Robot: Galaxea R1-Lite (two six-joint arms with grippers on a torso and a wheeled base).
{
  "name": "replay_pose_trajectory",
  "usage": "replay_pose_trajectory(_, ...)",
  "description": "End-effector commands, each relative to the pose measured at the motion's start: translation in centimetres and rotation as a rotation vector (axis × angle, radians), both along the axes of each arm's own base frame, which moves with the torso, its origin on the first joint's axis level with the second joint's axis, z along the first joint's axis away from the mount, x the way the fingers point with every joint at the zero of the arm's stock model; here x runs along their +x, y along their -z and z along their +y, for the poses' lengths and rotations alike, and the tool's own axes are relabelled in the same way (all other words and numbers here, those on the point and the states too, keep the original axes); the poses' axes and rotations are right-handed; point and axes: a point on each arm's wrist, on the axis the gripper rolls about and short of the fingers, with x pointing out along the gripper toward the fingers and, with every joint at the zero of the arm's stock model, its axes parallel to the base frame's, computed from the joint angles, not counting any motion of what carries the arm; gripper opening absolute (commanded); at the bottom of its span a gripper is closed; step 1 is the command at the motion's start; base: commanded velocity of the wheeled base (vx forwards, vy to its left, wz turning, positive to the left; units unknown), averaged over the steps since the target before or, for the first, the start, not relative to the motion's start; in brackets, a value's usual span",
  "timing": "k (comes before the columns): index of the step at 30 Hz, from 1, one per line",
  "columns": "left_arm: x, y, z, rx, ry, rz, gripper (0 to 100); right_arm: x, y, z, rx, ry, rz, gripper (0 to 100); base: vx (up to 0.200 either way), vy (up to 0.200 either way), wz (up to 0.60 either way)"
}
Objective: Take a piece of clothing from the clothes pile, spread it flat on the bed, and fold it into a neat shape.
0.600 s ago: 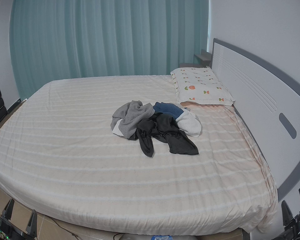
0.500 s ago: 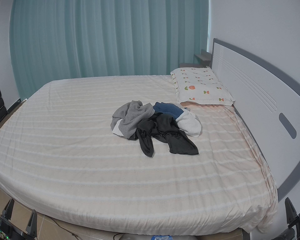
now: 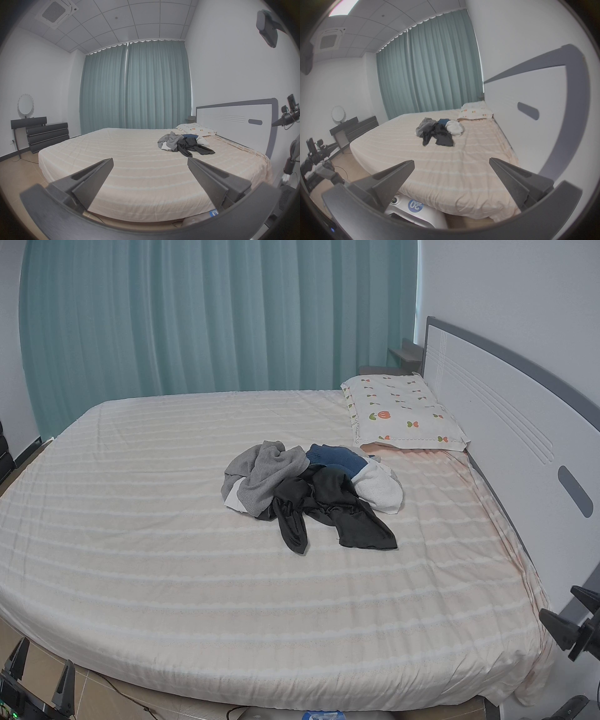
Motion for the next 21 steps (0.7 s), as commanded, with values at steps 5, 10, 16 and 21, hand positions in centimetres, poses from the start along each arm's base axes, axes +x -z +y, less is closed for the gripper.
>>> replay_pose_trajectory(5,0.0,0.5,0.0,0.001,0.002,0.000,100,22.5,6.6,7.1,0.066,0.013,0.382,100,0.000,0.000,0.00)
replay_pose_trajectory(10,0.0,0.5,0.0,0.001,0.000,0.000,100,27.7,8.5,9.8,0.164,0.106,0.390,100,0.000,0.000,0.00)
replay_pose_trajectory(16,0.0,0.5,0.0,0.001,0.000,0.000,100,32.8,11.2,11.9,0.195,0.157,0.388,100,0.000,0.000,0.00)
replay_pose_trajectory(21,0.0,0.5,0.0,0.001,-0.001,0.000,100,35.6,12.2,12.8,0.271,0.205,0.421,100,0.000,0.000,0.00)
